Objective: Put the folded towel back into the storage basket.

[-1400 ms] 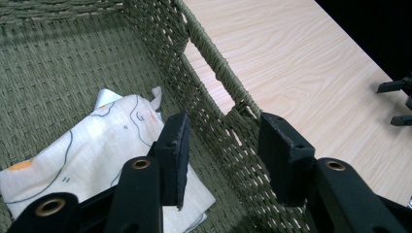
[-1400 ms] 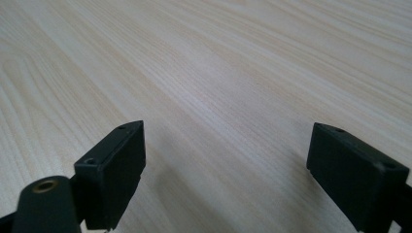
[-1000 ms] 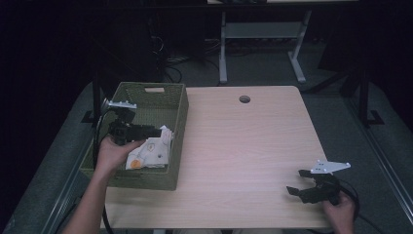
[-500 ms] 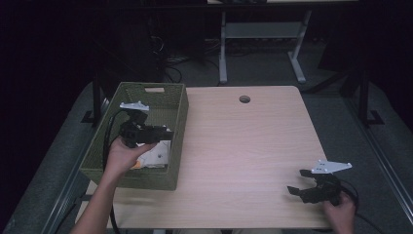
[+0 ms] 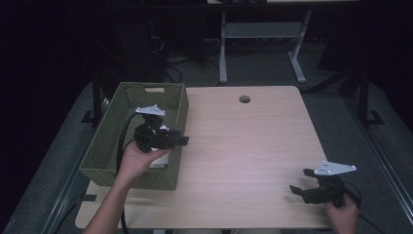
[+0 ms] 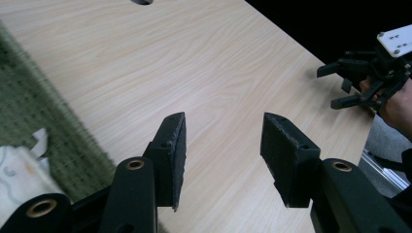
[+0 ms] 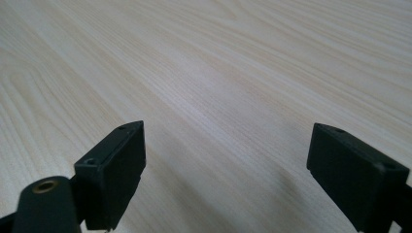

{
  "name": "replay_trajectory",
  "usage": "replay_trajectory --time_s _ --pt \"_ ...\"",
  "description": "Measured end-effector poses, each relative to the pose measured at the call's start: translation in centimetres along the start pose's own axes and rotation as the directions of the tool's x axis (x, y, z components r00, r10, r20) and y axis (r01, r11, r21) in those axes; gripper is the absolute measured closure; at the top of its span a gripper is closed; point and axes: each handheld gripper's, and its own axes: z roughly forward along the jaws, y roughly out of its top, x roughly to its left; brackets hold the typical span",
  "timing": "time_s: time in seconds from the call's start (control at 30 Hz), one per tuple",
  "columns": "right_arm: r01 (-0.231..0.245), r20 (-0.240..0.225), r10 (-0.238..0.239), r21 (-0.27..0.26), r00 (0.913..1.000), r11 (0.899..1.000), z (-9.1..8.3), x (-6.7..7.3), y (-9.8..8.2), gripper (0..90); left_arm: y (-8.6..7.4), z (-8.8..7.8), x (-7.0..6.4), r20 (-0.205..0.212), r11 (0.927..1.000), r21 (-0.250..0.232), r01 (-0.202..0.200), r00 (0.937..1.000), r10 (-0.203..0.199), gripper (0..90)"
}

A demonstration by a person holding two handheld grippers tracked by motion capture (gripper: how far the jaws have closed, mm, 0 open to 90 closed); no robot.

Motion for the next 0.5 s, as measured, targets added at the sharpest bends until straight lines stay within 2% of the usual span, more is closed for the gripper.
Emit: replay_trajectory --time_s 0.3,0.5 --pt "0.006 0.019 -0.005 -0.009 0.9998 1.000 -0.4 0.3 0.0 13.6 0.1 1.1 -0.9 0.024 1.0000 0.000 -0.008 0.9997 0.008 51.6" --pt "0.006 0.022 -0.006 -0.010 0.9997 1.000 -0.6 0.5 0.0 13.6 0.0 2.1 -2.0 0.044 0.9998 -0.003 -0.021 0.9988 0.021 50.5"
